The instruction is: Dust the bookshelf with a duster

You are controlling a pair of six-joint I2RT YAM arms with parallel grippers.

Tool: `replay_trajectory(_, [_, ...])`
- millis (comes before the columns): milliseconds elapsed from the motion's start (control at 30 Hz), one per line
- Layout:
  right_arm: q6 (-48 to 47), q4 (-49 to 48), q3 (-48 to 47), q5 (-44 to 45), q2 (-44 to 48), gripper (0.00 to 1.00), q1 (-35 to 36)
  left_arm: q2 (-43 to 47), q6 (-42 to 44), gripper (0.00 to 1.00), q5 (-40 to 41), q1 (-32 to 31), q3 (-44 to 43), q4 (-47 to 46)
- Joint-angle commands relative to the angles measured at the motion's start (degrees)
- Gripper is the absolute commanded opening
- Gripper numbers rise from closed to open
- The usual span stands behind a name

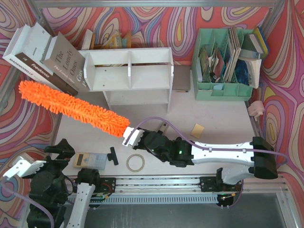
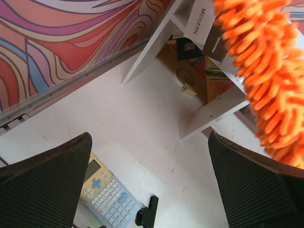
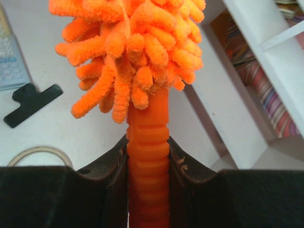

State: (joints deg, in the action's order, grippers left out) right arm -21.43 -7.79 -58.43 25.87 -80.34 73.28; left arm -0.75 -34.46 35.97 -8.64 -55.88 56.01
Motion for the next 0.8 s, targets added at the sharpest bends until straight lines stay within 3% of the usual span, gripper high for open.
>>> replay_trajectory(0, [-3.7,-4.8,-3.8,4.3,2.2,0.0,0.2,0.5,2.4,0.98,-1.5,-0.1,0.0,-0.2])
replay_trajectory(167, [-4.3,-3.4,-7.2,3.7,1.4,0.0,-0.1,-0.3,4.2,0.98,-3.7,-0.1,0.9,-2.0])
replay_trajectory(300, [-2.4,-1.5,-10.4,3.9,0.0,0.0,-0.3,-3.9,3.3,0.98,0.0,-0.1,1.2,-1.7])
replay_trajectory(467, [-0.9,2.5,-14.8,4.1,-0.6,0.0,-0.4,-0.7,4.0,0.98,3.9,-0.3,4.1,-3.8])
replay_trajectory(767, [-8.4,-5.5,-5.0,1.2,1.4,0.0,-0.5,-1.8,4.7,0.98,-0.8,-0.4,2.6,-2.9])
